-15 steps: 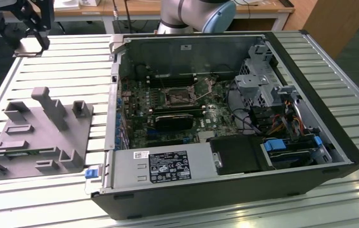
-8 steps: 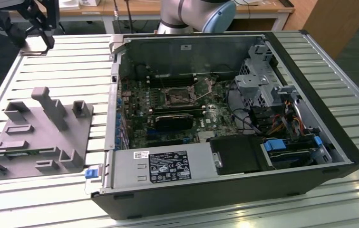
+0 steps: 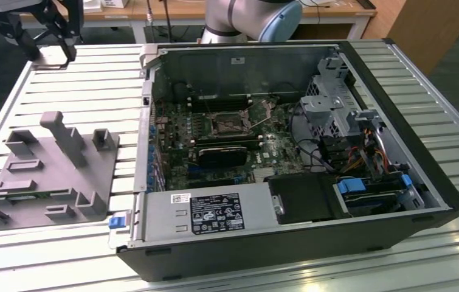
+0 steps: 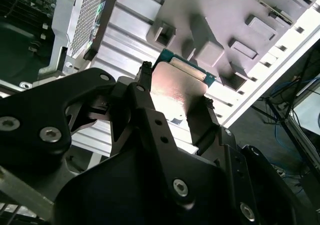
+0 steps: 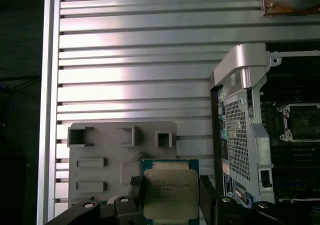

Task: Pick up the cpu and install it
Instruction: 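Pick up the cpu and move it towards the insertion slot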

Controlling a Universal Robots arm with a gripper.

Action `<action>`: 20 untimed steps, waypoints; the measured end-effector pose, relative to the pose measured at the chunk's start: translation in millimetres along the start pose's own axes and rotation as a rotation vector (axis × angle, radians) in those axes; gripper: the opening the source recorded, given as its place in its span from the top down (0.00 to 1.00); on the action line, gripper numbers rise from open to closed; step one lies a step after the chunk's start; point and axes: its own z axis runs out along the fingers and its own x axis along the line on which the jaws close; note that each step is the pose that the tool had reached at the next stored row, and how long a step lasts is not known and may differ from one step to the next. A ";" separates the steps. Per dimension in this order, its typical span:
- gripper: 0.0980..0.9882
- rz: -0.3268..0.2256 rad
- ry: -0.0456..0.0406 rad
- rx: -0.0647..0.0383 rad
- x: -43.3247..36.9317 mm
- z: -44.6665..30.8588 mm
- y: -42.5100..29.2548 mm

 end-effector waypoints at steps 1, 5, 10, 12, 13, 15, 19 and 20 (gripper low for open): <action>0.51 0.000 0.0000 0.000 -1.0 0.1 0.5; 0.51 0.000 0.0000 0.000 -5.0 0.7 2.5; 0.51 0.000 0.0000 0.000 -10.0 1.4 4.9; 0.51 0.000 0.0000 0.000 -12.0 1.7 5.8; 0.51 0.000 0.0000 0.000 -13.0 1.9 6.2; 0.51 0.000 0.0000 0.000 -14.8 2.2 7.2; 0.51 0.000 0.0000 0.000 -19.7 3.0 9.5; 0.51 0.000 0.0000 0.000 -20.7 3.1 9.9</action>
